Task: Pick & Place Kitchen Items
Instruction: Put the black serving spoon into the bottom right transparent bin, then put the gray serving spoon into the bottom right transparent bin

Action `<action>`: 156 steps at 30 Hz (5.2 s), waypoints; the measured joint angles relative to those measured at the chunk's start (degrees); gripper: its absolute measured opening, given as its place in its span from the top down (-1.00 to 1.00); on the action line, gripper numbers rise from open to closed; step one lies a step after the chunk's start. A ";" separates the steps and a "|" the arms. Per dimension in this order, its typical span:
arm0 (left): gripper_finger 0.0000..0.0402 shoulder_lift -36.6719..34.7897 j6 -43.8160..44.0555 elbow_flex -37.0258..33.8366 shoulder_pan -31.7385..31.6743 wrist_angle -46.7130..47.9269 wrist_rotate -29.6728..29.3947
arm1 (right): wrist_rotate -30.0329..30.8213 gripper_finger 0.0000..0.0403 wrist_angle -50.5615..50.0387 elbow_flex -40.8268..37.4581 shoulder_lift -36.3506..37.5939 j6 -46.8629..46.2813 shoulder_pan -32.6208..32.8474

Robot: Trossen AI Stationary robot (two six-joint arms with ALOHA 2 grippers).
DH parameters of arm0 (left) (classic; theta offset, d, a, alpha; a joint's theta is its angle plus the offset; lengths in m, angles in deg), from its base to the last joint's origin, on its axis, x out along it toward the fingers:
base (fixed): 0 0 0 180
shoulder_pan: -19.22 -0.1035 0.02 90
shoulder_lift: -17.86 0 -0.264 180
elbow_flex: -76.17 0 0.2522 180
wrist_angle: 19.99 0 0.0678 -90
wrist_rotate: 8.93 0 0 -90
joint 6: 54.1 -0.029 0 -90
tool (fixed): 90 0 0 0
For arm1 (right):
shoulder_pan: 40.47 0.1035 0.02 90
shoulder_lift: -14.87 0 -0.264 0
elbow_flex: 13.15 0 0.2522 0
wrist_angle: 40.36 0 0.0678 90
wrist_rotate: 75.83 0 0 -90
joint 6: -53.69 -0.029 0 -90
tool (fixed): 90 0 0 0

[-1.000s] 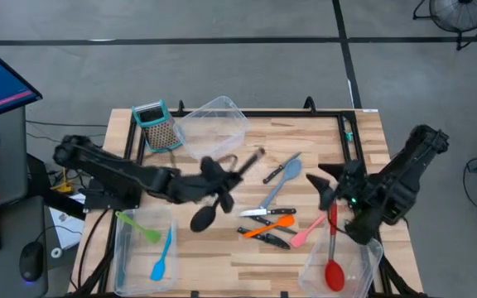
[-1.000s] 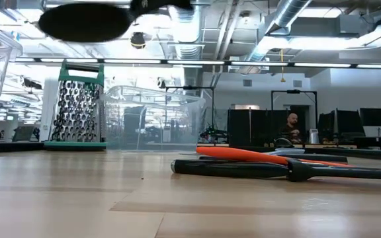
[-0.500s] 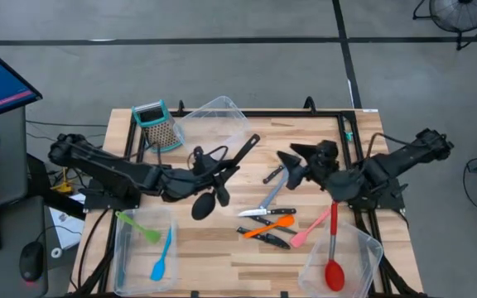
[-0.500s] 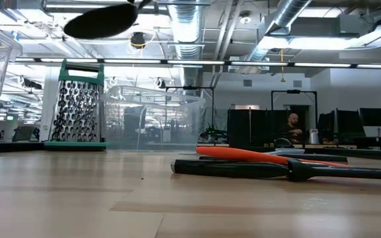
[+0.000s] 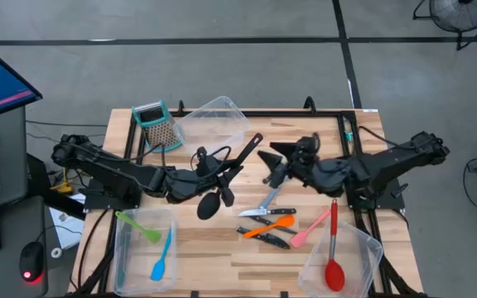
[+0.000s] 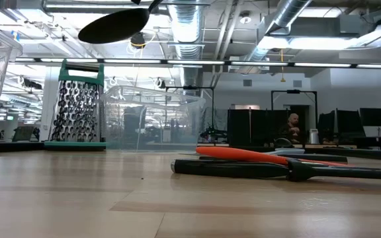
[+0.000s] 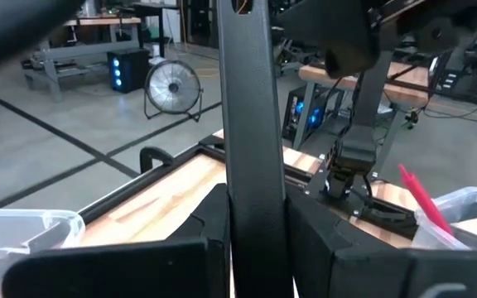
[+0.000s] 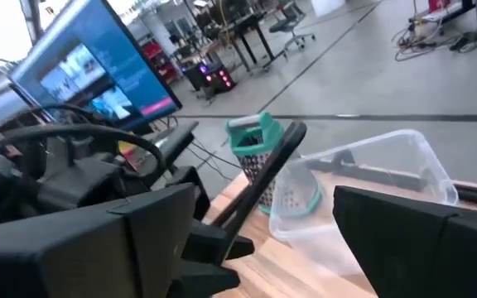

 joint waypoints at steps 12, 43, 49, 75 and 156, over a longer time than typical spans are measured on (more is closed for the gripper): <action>0.71 0.00 -0.11 0.00 0.00 -0.08 0.06 | -6.50 -0.40 4.03 -0.03 -3.94 -0.90 -4.59; 0.66 0.22 -1.06 -0.07 -0.52 -0.13 2.38 | -16.15 0.95 9.68 0.10 -6.34 3.34 -9.84; 0.36 -0.25 -2.71 0.20 -0.08 -0.71 8.06 | -14.05 0.95 4.97 -0.15 -1.90 7.00 -10.12; 0.11 -21.60 -7.09 0.09 12.86 5.78 21.82 | -27.66 0.95 -37.07 -0.02 28.71 -21.40 14.30; -0.14 -16.77 -7.07 -7.72 12.18 7.09 11.66 | -15.01 -0.34 -77.74 2.17 2.48 -67.49 42.60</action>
